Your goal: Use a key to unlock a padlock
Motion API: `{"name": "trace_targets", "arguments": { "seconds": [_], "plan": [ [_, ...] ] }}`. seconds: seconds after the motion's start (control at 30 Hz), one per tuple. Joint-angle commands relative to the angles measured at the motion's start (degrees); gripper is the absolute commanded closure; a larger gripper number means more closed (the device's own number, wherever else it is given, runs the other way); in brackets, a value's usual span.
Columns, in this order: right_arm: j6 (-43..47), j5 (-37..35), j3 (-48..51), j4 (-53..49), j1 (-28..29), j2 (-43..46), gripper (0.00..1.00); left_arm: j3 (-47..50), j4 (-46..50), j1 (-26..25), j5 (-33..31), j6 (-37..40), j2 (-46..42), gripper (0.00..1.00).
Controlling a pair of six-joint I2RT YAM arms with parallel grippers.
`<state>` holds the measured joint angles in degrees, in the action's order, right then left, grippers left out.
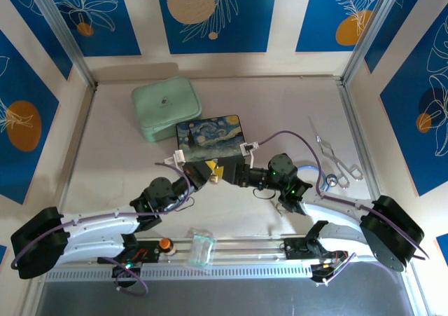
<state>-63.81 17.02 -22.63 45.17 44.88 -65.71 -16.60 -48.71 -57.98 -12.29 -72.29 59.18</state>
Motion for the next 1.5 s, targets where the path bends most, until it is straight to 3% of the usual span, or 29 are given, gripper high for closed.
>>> {"name": "trace_targets", "arguments": {
  "seconds": [0.0, 0.1, 0.23, 0.57, 0.73, 0.87, 0.9, 0.93, 1.0, 1.07, 1.17, 1.2, 1.37, 1.47],
  "plan": [
    [-0.3, 1.2, 0.2, 3.1, 0.0, -0.7, 0.47, -0.6, -3.6, 0.2, -0.3, 0.5, -0.4, 1.00],
    [-0.6, 2.1, -0.3, 5.2, 0.0, -2.4, 0.50, -0.9, -3.4, 0.3, 0.1, 0.2, -0.5, 1.00],
    [-0.6, 3.1, -0.8, 6.3, -0.1, -3.4, 0.65, -0.7, -2.8, 0.2, -0.5, 0.1, -1.0, 1.00],
    [-1.1, 3.2, -0.1, 7.6, -0.2, -4.1, 0.83, -0.5, -3.3, 0.2, -0.7, -0.1, -0.6, 1.00],
    [-1.5, 2.9, 0.6, 8.0, -0.4, -4.6, 1.00, 0.0, -3.6, 0.2, -1.1, -0.2, -0.7, 1.00],
    [-1.6, 2.4, 1.2, 7.9, -0.6, -4.4, 1.00, 0.1, -2.4, 0.3, -1.4, 0.0, -1.0, 1.00],
    [-1.5, 2.4, 1.3, 7.7, -0.6, -4.4, 1.00, 0.4, -2.2, 0.3, -2.0, 0.6, -1.2, 0.98],
    [-1.5, 2.2, 1.5, 7.7, -0.5, -4.3, 1.00, 0.6, -1.6, 0.4, -2.8, 1.1, -1.5, 0.85],
    [-1.2, 1.5, 2.0, 6.5, -0.8, -3.9, 1.00, 1.0, 1.3, 0.8, -4.9, 3.3, -3.3, 0.38],
    [-0.7, 0.4, 1.6, 1.4, -1.6, -3.0, 1.00, -0.8, 10.1, 2.3, -4.5, 7.9, -6.2, 0.20],
    [2.4, -3.1, -0.4, -11.4, -2.2, -1.0, 1.00, -10.1, 38.7, 3.4, -6.6, 15.5, -8.8, 0.07],
    [3.7, -4.5, -1.3, -15.6, -2.4, -0.4, 1.00, -11.7, 42.2, 3.5, -6.6, 19.5, -8.2, 0.01],
    [8.0, -7.7, -2.9, -26.1, -3.5, 1.3, 1.00, -9.6, 38.9, 3.6, -4.3, 29.3, -5.7, 0.01],
    [8.8, -7.9, -2.3, -28.5, -5.1, 1.9, 1.00, -11.7, 45.0, 4.3, -4.7, 33.6, -1.8, 0.01]
  ]
}}
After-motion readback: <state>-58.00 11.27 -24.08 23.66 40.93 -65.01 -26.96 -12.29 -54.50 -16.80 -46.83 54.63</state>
